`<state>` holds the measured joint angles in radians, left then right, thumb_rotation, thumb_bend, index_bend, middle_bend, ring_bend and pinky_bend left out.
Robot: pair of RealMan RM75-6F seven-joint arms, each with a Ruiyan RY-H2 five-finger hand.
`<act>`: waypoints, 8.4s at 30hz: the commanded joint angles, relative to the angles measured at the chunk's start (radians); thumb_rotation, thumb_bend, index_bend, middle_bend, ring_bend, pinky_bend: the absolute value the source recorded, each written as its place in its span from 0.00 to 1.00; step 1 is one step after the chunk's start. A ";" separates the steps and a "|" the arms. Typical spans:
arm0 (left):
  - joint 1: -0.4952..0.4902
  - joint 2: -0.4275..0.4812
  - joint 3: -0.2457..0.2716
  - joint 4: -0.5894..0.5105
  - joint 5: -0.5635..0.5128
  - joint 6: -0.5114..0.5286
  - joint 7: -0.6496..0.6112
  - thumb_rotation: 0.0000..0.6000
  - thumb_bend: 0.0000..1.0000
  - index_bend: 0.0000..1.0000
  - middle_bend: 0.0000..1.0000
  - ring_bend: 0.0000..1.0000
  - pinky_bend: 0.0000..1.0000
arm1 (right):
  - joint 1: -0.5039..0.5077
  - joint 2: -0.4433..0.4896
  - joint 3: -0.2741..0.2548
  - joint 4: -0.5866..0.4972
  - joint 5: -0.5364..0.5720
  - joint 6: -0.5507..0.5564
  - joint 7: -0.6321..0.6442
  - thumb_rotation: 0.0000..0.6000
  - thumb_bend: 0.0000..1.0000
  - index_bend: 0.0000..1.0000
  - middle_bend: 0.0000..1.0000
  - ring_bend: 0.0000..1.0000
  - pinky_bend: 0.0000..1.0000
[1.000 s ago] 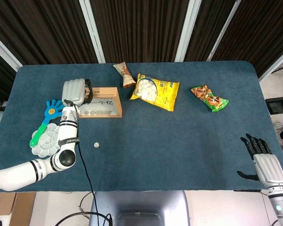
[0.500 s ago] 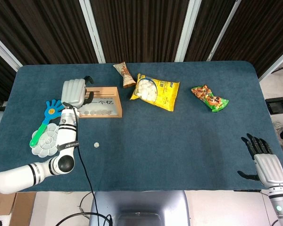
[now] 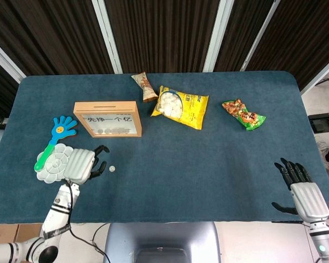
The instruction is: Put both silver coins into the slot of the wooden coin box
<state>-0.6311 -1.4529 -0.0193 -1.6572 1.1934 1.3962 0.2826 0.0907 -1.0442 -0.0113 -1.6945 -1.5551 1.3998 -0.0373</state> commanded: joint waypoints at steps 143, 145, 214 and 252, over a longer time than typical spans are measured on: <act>0.105 -0.494 -0.194 0.736 0.061 -0.259 -0.140 1.00 0.40 0.50 1.00 1.00 1.00 | -0.012 0.002 -0.012 -0.006 -0.012 0.003 -0.019 1.00 0.09 0.00 0.00 0.00 0.00; 0.103 -0.495 -0.195 0.739 0.063 -0.259 -0.144 1.00 0.40 0.51 1.00 1.00 1.00 | -0.011 0.001 -0.012 -0.005 -0.010 0.001 -0.021 1.00 0.09 0.00 0.00 0.00 0.00; -0.332 0.188 -0.583 0.101 -0.887 -0.390 0.341 1.00 0.43 0.59 1.00 1.00 1.00 | 0.031 0.007 0.011 -0.004 0.052 -0.070 0.012 1.00 0.09 0.00 0.00 0.00 0.00; -0.434 0.100 -0.435 0.252 -0.897 -0.432 0.247 1.00 0.42 0.59 1.00 1.00 1.00 | 0.033 0.009 0.007 -0.004 0.053 -0.070 0.013 1.00 0.09 0.00 0.00 0.00 0.00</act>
<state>-1.0642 -1.3512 -0.4562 -1.4068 0.2970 0.9656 0.5304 0.1231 -1.0348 -0.0043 -1.6984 -1.5015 1.3295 -0.0237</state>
